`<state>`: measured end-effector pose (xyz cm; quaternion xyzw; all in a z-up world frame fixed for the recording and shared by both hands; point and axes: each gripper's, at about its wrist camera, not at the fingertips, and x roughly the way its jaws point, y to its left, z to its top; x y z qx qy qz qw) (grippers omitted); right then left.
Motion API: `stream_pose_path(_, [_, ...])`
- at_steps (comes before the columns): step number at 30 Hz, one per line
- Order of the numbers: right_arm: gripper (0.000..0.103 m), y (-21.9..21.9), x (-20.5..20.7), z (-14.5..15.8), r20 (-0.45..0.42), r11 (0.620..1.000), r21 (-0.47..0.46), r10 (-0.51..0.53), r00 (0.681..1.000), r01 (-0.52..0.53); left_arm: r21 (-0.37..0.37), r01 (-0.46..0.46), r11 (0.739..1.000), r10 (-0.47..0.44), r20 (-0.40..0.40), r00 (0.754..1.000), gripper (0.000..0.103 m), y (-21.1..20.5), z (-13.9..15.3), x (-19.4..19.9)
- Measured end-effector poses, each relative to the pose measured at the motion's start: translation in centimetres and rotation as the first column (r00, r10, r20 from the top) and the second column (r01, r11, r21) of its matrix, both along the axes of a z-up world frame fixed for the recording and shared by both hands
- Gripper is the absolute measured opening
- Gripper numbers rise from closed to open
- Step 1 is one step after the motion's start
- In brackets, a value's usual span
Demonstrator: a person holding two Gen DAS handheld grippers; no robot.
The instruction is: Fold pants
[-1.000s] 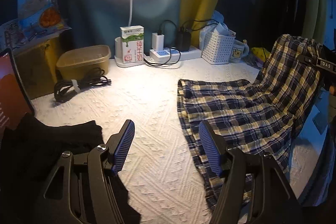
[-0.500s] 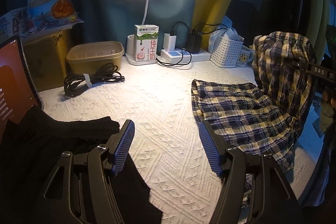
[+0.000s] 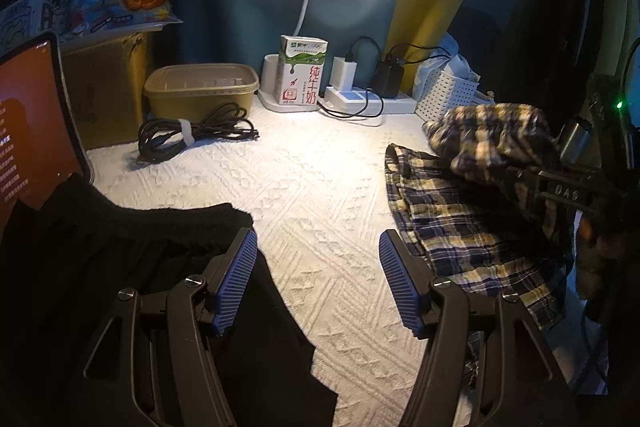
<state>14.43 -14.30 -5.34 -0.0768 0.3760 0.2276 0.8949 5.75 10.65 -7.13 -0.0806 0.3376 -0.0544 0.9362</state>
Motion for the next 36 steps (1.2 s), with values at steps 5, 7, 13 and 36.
stream_pose_path(5, [0.012,1.8,-0.4,-1.9,-0.038,1.0,-0.017,0.024,0.999,-0.025,-0.005,-0.021,1.0,0.021,-0.01,1.0,0.064,0.9,-0.3,-0.3])
stream_pose_path(7, [0.012,2.1,-0.6,-2.4,-0.048,0.999,-0.023,0.03,0.998,-0.031,-0.005,-0.027,1.0,0.027,-0.015,1.0,0.064,1.2,-0.4,-0.4])
stream_pose_path(13, [0.012,2.6,-1.2,-3.4,-0.068,0.998,-0.051,0.039,0.997,-0.043,-0.004,-0.019,1.0,0.019,-0.023,1.0,0.064,0.9,-0.5,-0.6])
stream_pose_path(36, [0.078,-1.9,-5.8,-0.3,0.008,0.993,0.029,0.11,0.994,-0.111,0.048,0.056,0.997,-0.055,-0.002,0.998,0.064,-5.0,2.4,-1.0])
